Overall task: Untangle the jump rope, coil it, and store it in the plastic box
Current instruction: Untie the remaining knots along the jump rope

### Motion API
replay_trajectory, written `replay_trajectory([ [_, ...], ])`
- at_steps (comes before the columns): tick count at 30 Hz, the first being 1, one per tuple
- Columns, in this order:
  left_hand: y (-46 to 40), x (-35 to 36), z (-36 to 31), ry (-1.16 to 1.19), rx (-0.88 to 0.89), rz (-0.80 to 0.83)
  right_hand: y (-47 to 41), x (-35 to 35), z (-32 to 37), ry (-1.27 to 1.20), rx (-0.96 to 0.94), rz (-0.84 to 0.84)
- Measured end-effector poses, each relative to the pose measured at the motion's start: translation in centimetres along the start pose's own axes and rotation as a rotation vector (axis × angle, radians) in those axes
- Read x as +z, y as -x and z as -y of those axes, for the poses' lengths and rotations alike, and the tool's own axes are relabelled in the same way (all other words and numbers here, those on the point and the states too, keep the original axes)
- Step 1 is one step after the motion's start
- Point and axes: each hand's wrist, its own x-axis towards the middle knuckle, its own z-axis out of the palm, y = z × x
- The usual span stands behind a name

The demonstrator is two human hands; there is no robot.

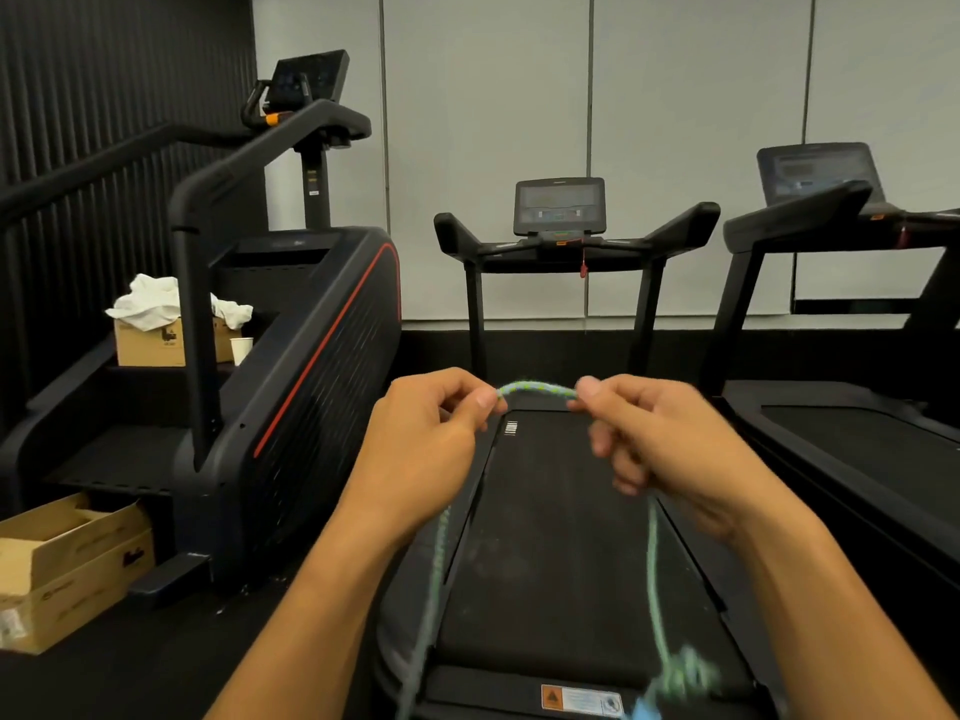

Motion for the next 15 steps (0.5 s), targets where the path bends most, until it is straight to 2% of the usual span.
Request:
replay_trajectory([
  [2, 0.1, 0.6, -0.1, 0.061, -0.033, 0.068, 0.4, 1.4, 0.3, -0.045, 0.034, 0.174],
  [4, 0.2, 1.1, 0.1, 0.072, -0.038, 0.123, 0.5, 2.6, 0.1, -0.052, 0.044, 0.238],
  [6, 0.1, 1.0, 0.5, -0.005, 0.007, 0.106, 0.3, 2.8, -0.1, -0.096, 0.08, 0.255],
  [8, -0.2, 0.3, 0.7, -0.107, 0.051, -0.003, 0.2, 1.9, -0.3, -0.08, 0.105, 0.276],
  [10, -0.5, -1.0, 0.6, -0.168, 0.065, -0.188, 0.2, 0.9, -0.3, -0.038, 0.104, 0.303],
  [13, -1.1, -3.5, 1.2, -0.184, 0.024, -0.48, 0.3, -0.4, -0.2, -0.04, 0.061, 0.318],
  [15, -1.4, -5.2, 2.1, -0.17, -0.02, -0.602, 0.4, -1.1, -0.2, -0.028, 0.027, 0.337],
])
